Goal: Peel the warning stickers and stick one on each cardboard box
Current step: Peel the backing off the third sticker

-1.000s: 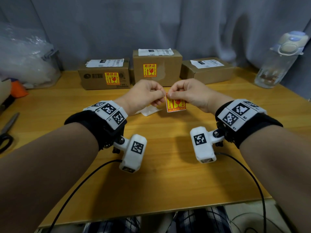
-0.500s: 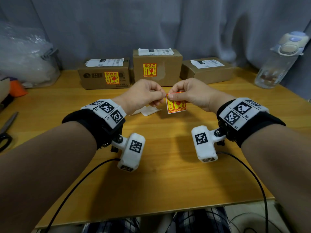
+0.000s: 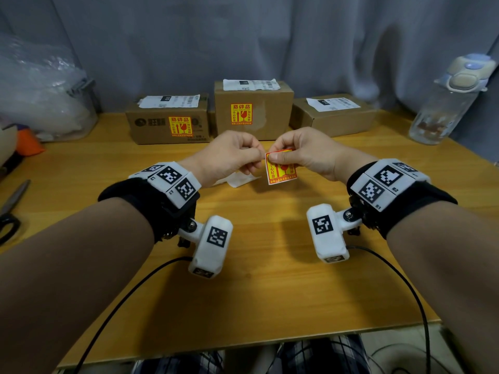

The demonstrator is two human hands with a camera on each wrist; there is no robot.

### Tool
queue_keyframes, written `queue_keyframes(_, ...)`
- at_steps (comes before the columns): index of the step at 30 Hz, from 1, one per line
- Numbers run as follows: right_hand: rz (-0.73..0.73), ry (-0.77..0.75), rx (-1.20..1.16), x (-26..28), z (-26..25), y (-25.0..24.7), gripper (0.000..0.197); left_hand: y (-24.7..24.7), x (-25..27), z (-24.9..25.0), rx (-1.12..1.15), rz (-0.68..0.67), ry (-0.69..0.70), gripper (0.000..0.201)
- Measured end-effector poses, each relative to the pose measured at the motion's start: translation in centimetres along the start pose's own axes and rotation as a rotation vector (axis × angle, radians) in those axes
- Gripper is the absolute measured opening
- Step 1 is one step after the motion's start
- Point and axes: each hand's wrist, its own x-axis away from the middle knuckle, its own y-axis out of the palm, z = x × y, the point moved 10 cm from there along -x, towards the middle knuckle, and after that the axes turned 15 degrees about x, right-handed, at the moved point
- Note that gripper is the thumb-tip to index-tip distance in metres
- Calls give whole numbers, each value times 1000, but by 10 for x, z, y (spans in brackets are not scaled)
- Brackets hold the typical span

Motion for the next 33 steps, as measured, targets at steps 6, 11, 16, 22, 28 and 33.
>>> queue_keyframes(6, -2, 9, 15, 1, 1, 0, 8, 0, 1, -1, 23, 10, -21, 12)
queue_keyframes(11, -5, 11, 21, 2, 2, 0, 9, 1, 1, -2, 17, 2, -15, 13)
queue_keyframes(16, -11, 5, 30, 2, 1, 0, 8, 3, 0, -1, 4, -19, -4, 15)
queue_keyframes(22, -12, -5, 14, 3, -2, 1, 7, 5, 0, -3, 42, -36, -5, 17)
queue_keyframes(28, 209, -16, 101, 3, -1, -18, 22, -2, -2, -6, 154, 18, 0, 16)
queue_keyframes(33, 437, 5, 230, 7, -5, -37, 18, -4, -3, -4, 162, 62, 28, 20)
